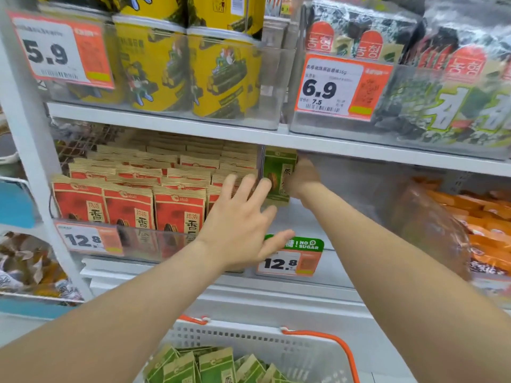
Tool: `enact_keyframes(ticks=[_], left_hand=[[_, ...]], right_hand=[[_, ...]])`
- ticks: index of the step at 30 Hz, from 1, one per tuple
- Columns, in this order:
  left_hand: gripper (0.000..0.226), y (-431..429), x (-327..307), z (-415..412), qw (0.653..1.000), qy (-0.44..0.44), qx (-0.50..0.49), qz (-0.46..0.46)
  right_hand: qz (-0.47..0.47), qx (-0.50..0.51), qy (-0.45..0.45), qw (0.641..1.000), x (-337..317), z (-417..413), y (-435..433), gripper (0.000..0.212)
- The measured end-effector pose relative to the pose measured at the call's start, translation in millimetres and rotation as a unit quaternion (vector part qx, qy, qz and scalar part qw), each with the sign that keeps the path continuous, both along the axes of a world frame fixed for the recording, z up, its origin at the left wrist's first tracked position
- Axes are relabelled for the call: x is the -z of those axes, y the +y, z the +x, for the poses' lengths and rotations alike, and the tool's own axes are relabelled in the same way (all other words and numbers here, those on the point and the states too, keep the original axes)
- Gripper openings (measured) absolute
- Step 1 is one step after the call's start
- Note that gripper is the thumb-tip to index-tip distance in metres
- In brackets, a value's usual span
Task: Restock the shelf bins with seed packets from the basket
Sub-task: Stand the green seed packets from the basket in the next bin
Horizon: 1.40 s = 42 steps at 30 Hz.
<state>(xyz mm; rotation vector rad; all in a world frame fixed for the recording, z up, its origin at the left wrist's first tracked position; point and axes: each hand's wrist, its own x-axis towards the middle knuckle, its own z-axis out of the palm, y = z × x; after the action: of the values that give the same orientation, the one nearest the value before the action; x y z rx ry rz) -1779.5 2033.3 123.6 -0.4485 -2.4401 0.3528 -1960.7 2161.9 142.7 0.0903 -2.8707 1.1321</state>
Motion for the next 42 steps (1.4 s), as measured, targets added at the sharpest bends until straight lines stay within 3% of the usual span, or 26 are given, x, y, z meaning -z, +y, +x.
enact_keyframes(ticks=[3,6,13,18,24,31,33,36,39,42], left_hand=[[0.068,-3,6,-5,1.000,0.028,0.013,0.002],[0.069,-3,8,-5,0.999,0.044,0.014,0.002],[0.069,-2,12,-7,0.998,0.054,0.012,-0.007],[0.069,-3,11,-6,0.999,0.042,0.015,-0.005],[0.069,-2,8,-4,1.000,0.008,0.001,-0.013],[0.072,0,-4,10,0.999,-0.050,-0.015,-0.011],[0.064,0,-5,17,0.999,-0.043,0.001,0.016],[0.034,0,-7,30,0.995,0.014,0.064,0.080],[0.016,1,-16,45,0.987,0.071,0.098,0.110],[0.014,7,-11,64,0.988,0.002,0.082,0.133]], right_hand=[[0.037,0.019,0.054,0.998,17,-15,-2,0.037],[0.059,0.028,0.075,0.995,25,-22,-1,0.055],[0.034,0.031,0.126,0.991,25,-25,2,0.039],[0.031,0.043,0.079,0.995,24,-25,6,0.035],[0.010,0.058,0.037,0.998,17,-11,12,0.053],[0.062,0.020,-0.012,0.998,-15,28,14,0.038],[0.079,-0.019,0.009,0.997,-24,51,13,0.034],[0.055,-0.063,0.055,0.995,-35,95,18,0.032],[0.046,-0.073,0.223,0.971,-39,137,28,0.034],[0.095,-0.151,0.362,0.915,-32,173,43,0.030]])
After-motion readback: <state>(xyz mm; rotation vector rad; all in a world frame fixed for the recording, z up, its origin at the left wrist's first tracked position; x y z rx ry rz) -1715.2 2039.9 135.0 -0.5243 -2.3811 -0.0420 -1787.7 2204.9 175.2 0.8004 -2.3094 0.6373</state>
